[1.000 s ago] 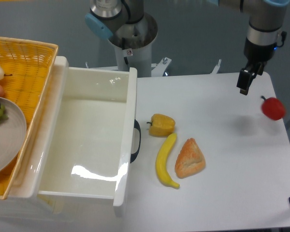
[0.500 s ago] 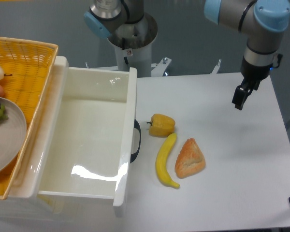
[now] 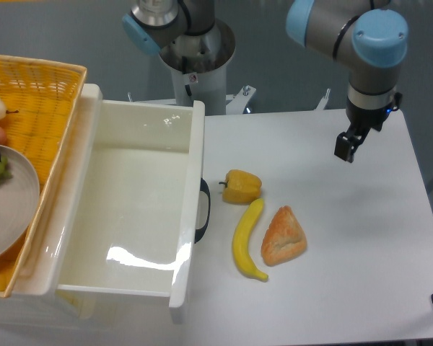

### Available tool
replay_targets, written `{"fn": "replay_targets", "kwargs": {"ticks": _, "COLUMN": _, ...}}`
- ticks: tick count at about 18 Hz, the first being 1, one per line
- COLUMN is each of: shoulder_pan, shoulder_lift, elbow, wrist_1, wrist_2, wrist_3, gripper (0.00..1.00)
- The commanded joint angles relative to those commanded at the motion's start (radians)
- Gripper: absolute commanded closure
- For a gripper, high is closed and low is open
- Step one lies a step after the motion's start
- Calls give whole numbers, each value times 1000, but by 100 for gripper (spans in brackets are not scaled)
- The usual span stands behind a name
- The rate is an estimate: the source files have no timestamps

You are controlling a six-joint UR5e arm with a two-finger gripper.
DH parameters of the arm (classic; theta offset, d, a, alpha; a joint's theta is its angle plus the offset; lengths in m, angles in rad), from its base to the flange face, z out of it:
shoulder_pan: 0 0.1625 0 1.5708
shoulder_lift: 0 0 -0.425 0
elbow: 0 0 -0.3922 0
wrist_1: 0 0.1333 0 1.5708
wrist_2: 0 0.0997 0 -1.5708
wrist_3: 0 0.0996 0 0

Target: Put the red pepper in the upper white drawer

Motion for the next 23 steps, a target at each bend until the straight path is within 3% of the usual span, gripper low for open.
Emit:
{"fn": "replay_targets", "kwargs": {"ticks": 2, "shoulder_pan": 61, "shoulder_lift": 41, "elbow": 12, "wrist_1": 6, "wrist_2": 34, "wrist_3": 20, "gripper": 0}}
{"fn": "replay_targets", "kwargs": {"ticks": 4, "shoulder_pan": 80, "shoulder_lift": 55, "elbow": 70, "wrist_1": 8, "wrist_2": 33, "wrist_3": 72, "gripper": 0}}
{"fn": "replay_targets", "kwargs": {"ticks": 7, "shoulder_pan": 132, "shoulder_lift": 80, "elbow": 87, "wrist_1": -5, "wrist_2": 31, "wrist_3": 155, "gripper": 0}}
{"fn": "replay_targets", "kwargs": {"ticks": 10, "shoulder_pan": 181, "shoulder_lift": 130, "elbow": 58, "wrist_1": -38, "wrist_2": 7, "wrist_3": 169, "gripper": 0}}
{"fn": "replay_targets", "kwargs": {"ticks": 15, "shoulder_pan": 394, "shoulder_lift": 247, "elbow": -34, "wrist_1": -74, "wrist_2": -271, "wrist_3": 212, "gripper": 0}}
{"fn": "replay_targets", "kwargs": {"ticks": 17, "shoulder_pan": 465, "shoulder_lift": 255, "elbow": -52, "wrist_1": -81, "wrist_2": -282, "wrist_3": 257, "gripper": 0}}
{"fn": "replay_targets", "kwargs": {"ticks": 19, "shoulder_pan": 503, "shoulder_lift": 262, "elbow": -41, "wrist_1": -127, "wrist_2": -279, "wrist_3": 325, "gripper": 0}}
{"fn": "replay_targets", "kwargs": {"ticks": 23, "shoulder_pan": 690, "shoulder_lift": 278, "elbow": -5, "wrist_1": -231, "wrist_2": -273, "wrist_3": 634, "gripper": 0}}
